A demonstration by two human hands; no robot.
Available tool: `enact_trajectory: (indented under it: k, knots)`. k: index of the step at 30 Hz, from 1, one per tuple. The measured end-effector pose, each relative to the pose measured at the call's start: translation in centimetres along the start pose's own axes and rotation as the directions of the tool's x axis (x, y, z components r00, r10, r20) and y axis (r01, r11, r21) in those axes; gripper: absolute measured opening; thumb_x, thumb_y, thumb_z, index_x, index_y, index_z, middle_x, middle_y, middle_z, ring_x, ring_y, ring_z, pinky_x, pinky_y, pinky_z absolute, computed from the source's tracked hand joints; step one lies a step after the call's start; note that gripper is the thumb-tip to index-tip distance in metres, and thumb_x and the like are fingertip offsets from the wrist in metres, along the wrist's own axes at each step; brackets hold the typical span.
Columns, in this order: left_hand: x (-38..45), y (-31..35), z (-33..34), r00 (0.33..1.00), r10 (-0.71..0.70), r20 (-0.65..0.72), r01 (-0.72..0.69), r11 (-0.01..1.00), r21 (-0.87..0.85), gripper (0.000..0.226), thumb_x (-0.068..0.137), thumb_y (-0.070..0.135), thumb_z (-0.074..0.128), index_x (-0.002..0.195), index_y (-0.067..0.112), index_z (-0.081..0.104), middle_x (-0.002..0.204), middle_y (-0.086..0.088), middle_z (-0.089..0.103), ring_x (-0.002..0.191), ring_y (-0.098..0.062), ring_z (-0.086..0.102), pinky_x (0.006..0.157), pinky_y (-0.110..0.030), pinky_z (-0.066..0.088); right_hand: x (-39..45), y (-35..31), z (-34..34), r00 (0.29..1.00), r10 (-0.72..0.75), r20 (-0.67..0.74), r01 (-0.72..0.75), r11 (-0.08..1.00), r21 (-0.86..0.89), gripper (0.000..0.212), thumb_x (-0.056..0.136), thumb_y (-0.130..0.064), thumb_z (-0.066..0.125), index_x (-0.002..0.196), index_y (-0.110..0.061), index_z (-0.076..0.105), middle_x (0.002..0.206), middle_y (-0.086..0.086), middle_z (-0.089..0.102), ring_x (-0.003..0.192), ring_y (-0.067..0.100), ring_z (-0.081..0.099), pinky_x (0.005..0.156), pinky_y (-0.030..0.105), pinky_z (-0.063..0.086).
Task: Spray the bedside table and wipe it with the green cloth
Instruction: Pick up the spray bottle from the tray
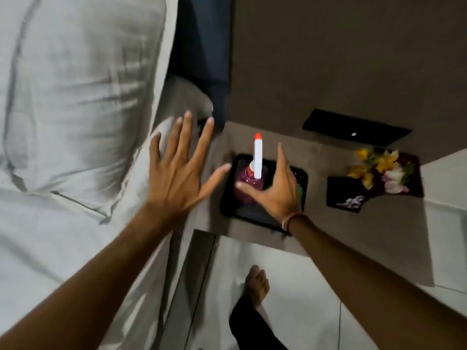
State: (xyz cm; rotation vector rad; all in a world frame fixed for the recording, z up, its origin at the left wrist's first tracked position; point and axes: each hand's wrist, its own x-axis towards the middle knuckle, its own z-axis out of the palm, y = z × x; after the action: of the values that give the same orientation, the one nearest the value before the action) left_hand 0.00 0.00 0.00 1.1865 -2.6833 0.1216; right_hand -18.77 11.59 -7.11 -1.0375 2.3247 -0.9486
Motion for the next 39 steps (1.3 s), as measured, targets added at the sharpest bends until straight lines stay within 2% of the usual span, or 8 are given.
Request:
enact_trajectory:
  k: [4,8,14,19,23,31,37,39]
  knots:
    - [3.3,-0.2,2.0,0.998,-0.060,0.032,0.062,0.997,-0.051,0.085,0.095,0.077,0.019,0.165,0.029,0.011,0.174,-0.015,0.017,0.159,-0.029,0.025,0.124,-0.057,0.024,5.2,-1.7,3.0,0.996,-0.079,0.045,0.068,0.978,0.196,0.102,0.079,-0.054,0.083,0.158,-0.017,0.031,0.155,0.013,0.054,0.140,0.030,0.054,0.118,0.041,0.045]
    - [3.0,-0.9,2.5,0.995,-0.098,0.018,0.100,0.992,-0.073,0.087,0.094,0.078,0.015,0.165,0.027,0.009,0.175,-0.014,0.013,0.161,-0.028,0.019,0.125,-0.056,0.022,4.7,-3.5,4.5,0.972,-0.142,-0.189,0.180,0.963,0.200,0.034,0.097,-0.038,0.064,0.105,-0.005,0.068,0.084,0.014,0.077,0.073,0.031,0.074,0.070,0.049,0.061]
    - [0.6,1.8,1.4,0.996,-0.067,0.057,0.074,0.988,-0.133,0.082,0.097,0.074,0.019,0.165,0.031,0.008,0.173,-0.016,0.018,0.158,-0.034,0.025,0.123,-0.057,0.022,-5.2,-1.8,0.4,0.882,-0.018,-0.471,0.163,0.949,0.269,0.048,0.104,-0.039,0.053,0.084,0.001,0.072,0.067,0.015,0.072,0.062,0.030,0.071,0.064,0.047,0.058]
    - [-4.1,5.4,1.9,0.990,0.060,0.128,-0.039,0.986,-0.162,0.084,0.095,0.071,0.026,0.165,0.025,0.015,0.169,-0.024,0.025,0.151,-0.041,0.034,0.120,-0.060,0.023,-17.0,5.9,-3.1,0.755,0.328,-0.567,-0.095,0.911,0.401,0.051,0.099,-0.060,0.055,0.079,-0.017,0.075,0.054,0.000,0.067,0.051,0.014,0.068,0.057,0.017,0.052]
    - [-7.4,6.6,2.7,0.970,0.127,0.209,-0.093,0.981,-0.169,0.089,0.091,0.075,0.023,0.165,0.028,0.011,0.169,-0.026,0.023,0.151,-0.043,0.033,0.120,-0.062,0.021,-21.6,10.6,-5.0,0.711,0.418,-0.566,-0.247,0.901,0.357,0.041,0.096,-0.058,0.058,0.066,-0.030,0.063,0.057,-0.009,0.068,0.046,0.014,0.066,0.047,0.033,0.058]
    - [-10.4,6.5,3.0,0.955,0.172,0.241,-0.140,0.980,-0.142,0.092,0.089,0.080,0.018,0.165,0.033,0.000,0.172,-0.021,0.016,0.156,-0.041,0.023,0.122,-0.064,0.016,-21.5,11.6,-4.3,0.722,0.300,-0.623,-0.232,0.954,0.190,0.055,0.096,-0.057,0.051,0.064,-0.014,0.062,0.050,0.008,0.064,0.046,0.022,0.061,0.056,0.033,0.052]
    - [-9.7,4.4,1.7,0.976,0.120,0.179,-0.105,0.990,-0.092,0.089,0.092,0.078,0.020,0.166,0.029,0.006,0.172,-0.020,0.018,0.157,-0.037,0.026,0.124,-0.061,0.017,-16.9,5.4,-2.6,0.840,0.052,-0.541,0.142,0.940,0.311,0.036,0.100,-0.053,0.056,0.093,-0.021,0.070,0.062,0.005,0.070,0.055,0.017,0.071,0.060,0.034,0.062]
    - [-8.8,3.1,1.4,0.983,0.082,0.163,-0.072,0.995,-0.068,0.088,0.093,0.078,0.019,0.165,0.028,0.008,0.172,-0.018,0.019,0.158,-0.035,0.026,0.124,-0.060,0.018,-13.7,2.6,-1.8,0.863,-0.009,-0.506,0.232,0.896,0.379,0.016,0.099,-0.050,0.058,0.100,-0.037,0.066,0.066,-0.004,0.071,0.059,0.009,0.073,0.061,0.021,0.061]
